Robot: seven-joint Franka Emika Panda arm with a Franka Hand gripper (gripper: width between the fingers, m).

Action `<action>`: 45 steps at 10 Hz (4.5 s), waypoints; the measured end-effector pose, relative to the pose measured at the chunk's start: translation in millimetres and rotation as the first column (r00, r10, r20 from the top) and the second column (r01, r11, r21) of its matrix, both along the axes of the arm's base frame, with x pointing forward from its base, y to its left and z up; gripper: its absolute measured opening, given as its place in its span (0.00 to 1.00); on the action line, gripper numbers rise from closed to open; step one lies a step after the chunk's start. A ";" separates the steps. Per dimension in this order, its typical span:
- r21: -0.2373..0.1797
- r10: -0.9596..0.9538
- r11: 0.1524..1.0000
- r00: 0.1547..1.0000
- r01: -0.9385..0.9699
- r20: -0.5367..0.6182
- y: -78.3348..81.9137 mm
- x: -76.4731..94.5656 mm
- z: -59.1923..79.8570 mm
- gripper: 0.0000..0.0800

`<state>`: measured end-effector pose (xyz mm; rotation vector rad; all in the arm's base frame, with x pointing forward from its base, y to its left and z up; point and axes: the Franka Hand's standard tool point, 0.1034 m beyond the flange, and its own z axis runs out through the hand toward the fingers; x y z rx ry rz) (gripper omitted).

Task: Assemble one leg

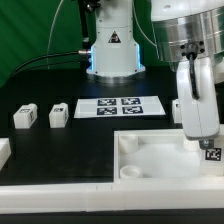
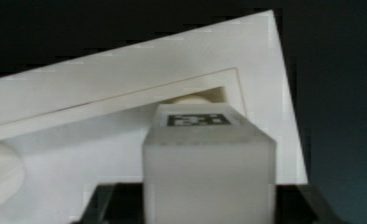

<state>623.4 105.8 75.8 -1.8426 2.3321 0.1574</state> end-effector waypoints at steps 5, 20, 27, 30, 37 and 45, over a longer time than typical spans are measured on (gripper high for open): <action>-0.024 0.308 0.951 0.951 -0.307 0.038 3.4 -2.8 -2.1 0.81; -0.160 0.998 0.008 -0.002 -0.987 0.065 -3.4 -7.6 -3.2 0.49; -0.132 0.974 0.223 0.216 -0.966 0.064 -1.6 -7.6 -3.1 0.37; -0.092 0.866 0.500 0.498 -0.861 0.051 1.9 -7.9 -3.0 0.37; -0.009 0.191 0.981 0.981 -0.192 -0.026 15.8 -7.8 -4.0 0.37; 0.029 -0.276 0.960 0.959 0.278 -0.060 18.6 -3.6 -3.6 0.37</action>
Offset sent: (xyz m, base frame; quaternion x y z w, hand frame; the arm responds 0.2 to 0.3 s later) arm -0.0007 0.0132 -0.0052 -0.0003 0.0033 -0.1034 0.9946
